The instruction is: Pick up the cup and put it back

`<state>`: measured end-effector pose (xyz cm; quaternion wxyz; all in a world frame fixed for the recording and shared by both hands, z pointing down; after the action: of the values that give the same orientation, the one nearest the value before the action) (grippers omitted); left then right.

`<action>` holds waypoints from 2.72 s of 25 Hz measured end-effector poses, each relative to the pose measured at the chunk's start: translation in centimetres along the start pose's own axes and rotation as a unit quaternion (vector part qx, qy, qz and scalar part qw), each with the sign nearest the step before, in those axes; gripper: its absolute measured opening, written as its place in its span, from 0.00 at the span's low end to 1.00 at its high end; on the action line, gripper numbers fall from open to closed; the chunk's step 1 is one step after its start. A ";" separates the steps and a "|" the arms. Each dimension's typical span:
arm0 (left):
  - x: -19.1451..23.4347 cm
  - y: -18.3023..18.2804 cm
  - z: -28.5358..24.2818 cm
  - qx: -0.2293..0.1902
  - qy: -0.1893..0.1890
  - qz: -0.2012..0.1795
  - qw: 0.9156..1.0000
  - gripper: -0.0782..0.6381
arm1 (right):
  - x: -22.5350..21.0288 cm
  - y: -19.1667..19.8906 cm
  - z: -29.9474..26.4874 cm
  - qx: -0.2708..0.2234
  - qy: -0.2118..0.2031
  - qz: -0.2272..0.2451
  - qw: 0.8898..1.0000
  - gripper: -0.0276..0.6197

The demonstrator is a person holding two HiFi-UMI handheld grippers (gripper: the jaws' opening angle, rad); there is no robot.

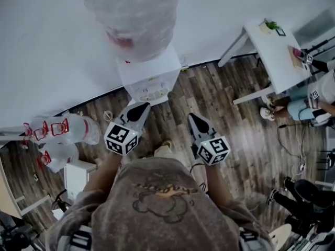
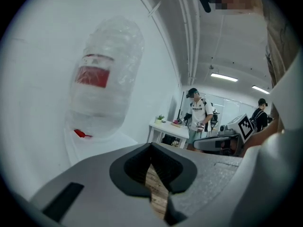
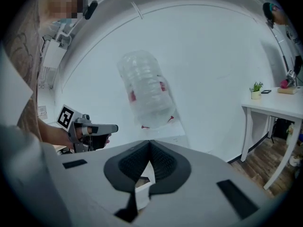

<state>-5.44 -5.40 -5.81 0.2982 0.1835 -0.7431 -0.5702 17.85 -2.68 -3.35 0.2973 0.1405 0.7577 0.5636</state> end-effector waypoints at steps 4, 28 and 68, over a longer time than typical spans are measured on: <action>-0.1 -1.2 -1.1 -0.014 -0.016 0.000 1.000 0.11 | -1.3 -1.5 -1.0 -0.003 -0.022 0.005 1.000 0.05; 1.1 -3.4 -0.8 -0.049 -0.004 -0.017 0.999 0.11 | -0.5 -4.2 -3.5 -0.047 -0.007 0.037 0.998 0.05; 4.8 -1.3 -0.5 -0.060 -0.023 -0.016 0.998 0.11 | -1.4 -2.1 -4.6 -0.054 0.061 0.036 0.996 0.05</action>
<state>-8.82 -9.09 -5.86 0.2823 0.1644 -0.7110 -0.6227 16.38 -7.64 -4.01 0.2373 0.1165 0.7378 0.6211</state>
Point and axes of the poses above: the fingertips, and each gripper's own axes: z backward along the fingers, x to its left, y out of its underside, the point moved 6 cm from there along z, backward along the fingers, and after that the axes turned 6 degrees about -x, right-handed, at the moved point
